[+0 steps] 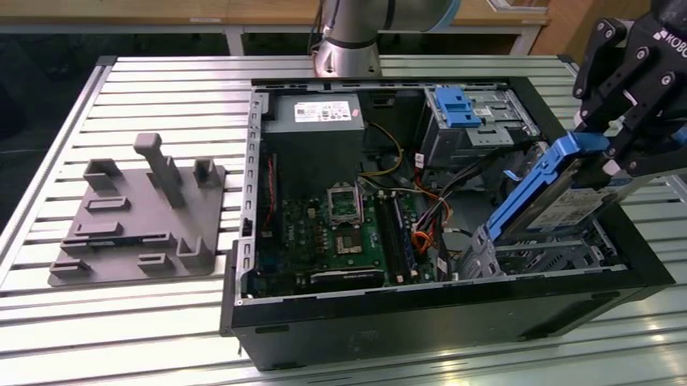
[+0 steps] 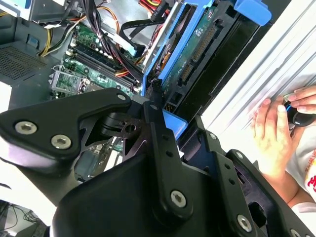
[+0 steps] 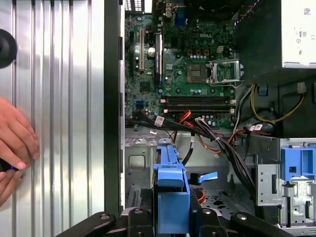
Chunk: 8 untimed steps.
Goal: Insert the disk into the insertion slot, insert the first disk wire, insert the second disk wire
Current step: 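Insert the disk into the insertion slot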
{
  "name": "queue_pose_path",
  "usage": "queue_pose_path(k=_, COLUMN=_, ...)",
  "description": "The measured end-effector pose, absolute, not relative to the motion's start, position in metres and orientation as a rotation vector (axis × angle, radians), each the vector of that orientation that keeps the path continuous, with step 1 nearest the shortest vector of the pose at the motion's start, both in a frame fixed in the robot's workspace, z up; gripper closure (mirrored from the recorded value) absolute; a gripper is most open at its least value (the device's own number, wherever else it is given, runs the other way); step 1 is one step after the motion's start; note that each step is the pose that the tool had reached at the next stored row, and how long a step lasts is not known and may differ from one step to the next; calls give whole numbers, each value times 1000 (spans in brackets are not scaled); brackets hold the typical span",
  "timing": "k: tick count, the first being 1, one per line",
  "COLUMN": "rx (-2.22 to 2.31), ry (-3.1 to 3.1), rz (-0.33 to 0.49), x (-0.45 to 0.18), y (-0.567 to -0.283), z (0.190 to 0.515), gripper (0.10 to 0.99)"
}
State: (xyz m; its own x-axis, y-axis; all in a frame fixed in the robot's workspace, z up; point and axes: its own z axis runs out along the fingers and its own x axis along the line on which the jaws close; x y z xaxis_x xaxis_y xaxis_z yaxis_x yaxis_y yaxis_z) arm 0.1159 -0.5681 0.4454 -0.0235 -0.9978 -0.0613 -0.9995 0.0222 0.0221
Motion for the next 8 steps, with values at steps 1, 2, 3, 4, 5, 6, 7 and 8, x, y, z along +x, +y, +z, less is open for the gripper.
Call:
queue_pose_path(k=1, rx=-2175, ry=2225, rz=91, x=116, y=-568, z=445, gripper=725)
queue_pose_path(k=2, rx=-2175, ry=2225, rz=91, x=116, y=-568, z=444, gripper=725)
queue_pose_path(k=3, rx=-2175, ry=2225, rz=91, x=116, y=-568, z=443, gripper=725)
queue_pose_path(k=4, rx=-2175, ry=2225, rz=91, x=116, y=-568, z=443, gripper=725)
queue_pose_path(k=5, rx=-2175, ry=2225, rz=91, x=116, y=-568, z=442, gripper=725)
queue_pose_path(k=6, rx=-2175, ry=2225, rz=91, x=116, y=-568, z=441, gripper=725)
queue_pose_path(k=7, rx=-2175, ry=2225, rz=91, x=116, y=-568, z=440, gripper=725)
queue_pose_path(k=8, rx=-2175, ry=2225, rz=91, x=116, y=-568, z=440, gripper=725)
